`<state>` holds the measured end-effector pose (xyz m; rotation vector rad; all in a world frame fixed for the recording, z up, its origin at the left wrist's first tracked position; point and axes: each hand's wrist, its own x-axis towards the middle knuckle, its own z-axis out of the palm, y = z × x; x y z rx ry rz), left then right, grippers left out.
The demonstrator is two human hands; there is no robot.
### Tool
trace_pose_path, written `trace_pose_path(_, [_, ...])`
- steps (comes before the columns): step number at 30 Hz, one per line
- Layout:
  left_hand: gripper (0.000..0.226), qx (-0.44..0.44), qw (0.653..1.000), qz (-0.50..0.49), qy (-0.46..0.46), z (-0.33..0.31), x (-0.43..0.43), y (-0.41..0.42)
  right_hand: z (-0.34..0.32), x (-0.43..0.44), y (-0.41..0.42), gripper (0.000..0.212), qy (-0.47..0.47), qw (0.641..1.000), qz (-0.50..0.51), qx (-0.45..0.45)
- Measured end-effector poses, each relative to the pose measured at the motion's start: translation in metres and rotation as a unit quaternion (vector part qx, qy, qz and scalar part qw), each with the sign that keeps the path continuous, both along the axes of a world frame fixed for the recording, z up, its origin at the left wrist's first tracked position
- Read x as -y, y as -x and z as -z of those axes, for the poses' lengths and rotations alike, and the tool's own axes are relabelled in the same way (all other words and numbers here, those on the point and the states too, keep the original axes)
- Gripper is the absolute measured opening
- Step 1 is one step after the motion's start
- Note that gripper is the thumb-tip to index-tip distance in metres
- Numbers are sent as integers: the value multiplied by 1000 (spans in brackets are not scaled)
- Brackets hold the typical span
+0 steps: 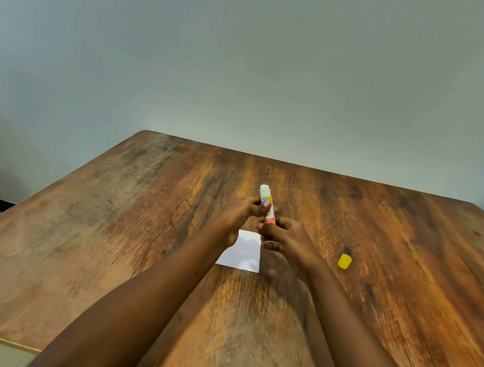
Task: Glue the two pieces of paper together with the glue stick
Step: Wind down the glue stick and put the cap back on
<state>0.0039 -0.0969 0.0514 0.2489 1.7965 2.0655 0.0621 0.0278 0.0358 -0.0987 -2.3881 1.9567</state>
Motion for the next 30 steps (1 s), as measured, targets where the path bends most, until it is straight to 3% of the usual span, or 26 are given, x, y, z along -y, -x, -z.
trace_pose_path(4, [34, 6, 999, -26, 26, -3, 3, -1, -5, -8, -2, 21, 90, 994, -29, 52])
trace_pose_path(9, [36, -16, 998, -45, 46, -5, 1, -2, -13, -2, 2, 6, -62, 996, 58, 24])
trace_pose_path(13, [33, -29, 998, -49, 24, -13, -5, -8, -13, 14, 8, 24, -153, 969, 193, 4])
trace_pose_path(16, [32, -34, 998, -47, 12, -18, -5, -10, -10, 16, 8, 33, -151, 969, 197, -20])
trace_pose_path(18, [33, -32, 998, -47, 11, -21, -2, -8, -12, 11, 6, 29, -117, 984, 128, -35])
trace_pose_path(21, [33, -14, 999, -43, 4, -21, 2, -6, -16, 1, 2, 19, 12, 1000, -1, 2])
trace_pose_path(24, [34, -6, 999, -50, 3, -20, 2, -5, -15, -5, 1, 14, 71, 997, -4, 26])
trace_pose_path(27, [34, -22, 998, -59, 21, -19, 0, -7, -15, -2, 4, 10, -29, 997, 77, 7])
trace_pose_path(30, [31, -32, 998, -58, 14, -19, -3, -12, -13, 10, 8, 18, -149, 973, 175, -14])
